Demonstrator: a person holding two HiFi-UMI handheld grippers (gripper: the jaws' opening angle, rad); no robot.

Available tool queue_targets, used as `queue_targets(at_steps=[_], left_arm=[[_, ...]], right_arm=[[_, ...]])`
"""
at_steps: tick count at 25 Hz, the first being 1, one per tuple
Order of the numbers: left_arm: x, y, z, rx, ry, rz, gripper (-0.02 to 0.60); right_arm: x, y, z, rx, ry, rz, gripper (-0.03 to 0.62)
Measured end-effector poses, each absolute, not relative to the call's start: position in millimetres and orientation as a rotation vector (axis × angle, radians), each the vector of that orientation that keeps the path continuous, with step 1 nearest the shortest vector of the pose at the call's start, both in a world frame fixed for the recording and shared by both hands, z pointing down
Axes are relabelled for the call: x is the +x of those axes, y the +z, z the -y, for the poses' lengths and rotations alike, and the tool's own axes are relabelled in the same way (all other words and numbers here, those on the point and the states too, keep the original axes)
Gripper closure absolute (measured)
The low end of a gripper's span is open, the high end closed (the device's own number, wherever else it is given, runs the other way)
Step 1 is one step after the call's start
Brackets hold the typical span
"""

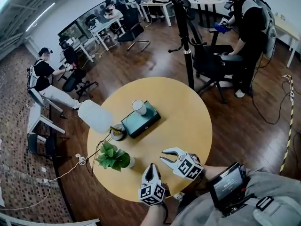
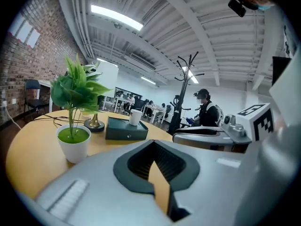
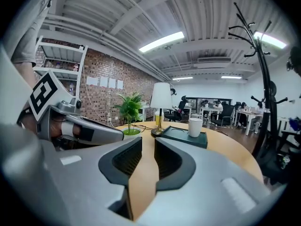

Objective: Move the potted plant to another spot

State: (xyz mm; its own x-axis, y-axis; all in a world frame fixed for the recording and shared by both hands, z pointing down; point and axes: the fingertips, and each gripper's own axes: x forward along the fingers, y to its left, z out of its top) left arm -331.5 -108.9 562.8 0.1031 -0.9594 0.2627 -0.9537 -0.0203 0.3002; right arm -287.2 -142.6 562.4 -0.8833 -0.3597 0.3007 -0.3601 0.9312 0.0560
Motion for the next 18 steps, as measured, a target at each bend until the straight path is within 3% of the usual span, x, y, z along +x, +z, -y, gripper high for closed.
queue_targets(at_steps=[7,18], left_arm=[[-272.8,544.1,103.0,2.01,-0.029,1.903,0.58],[-220.8,519.1,77.8,2.01,-0.04,1.96,0.58]], right_arm=[[-224.2,556.4,140.3,0.577,0.063,2.779,0.586],[-175.4,528.2,117.8,0.515,0.056,2.818,0.586]])
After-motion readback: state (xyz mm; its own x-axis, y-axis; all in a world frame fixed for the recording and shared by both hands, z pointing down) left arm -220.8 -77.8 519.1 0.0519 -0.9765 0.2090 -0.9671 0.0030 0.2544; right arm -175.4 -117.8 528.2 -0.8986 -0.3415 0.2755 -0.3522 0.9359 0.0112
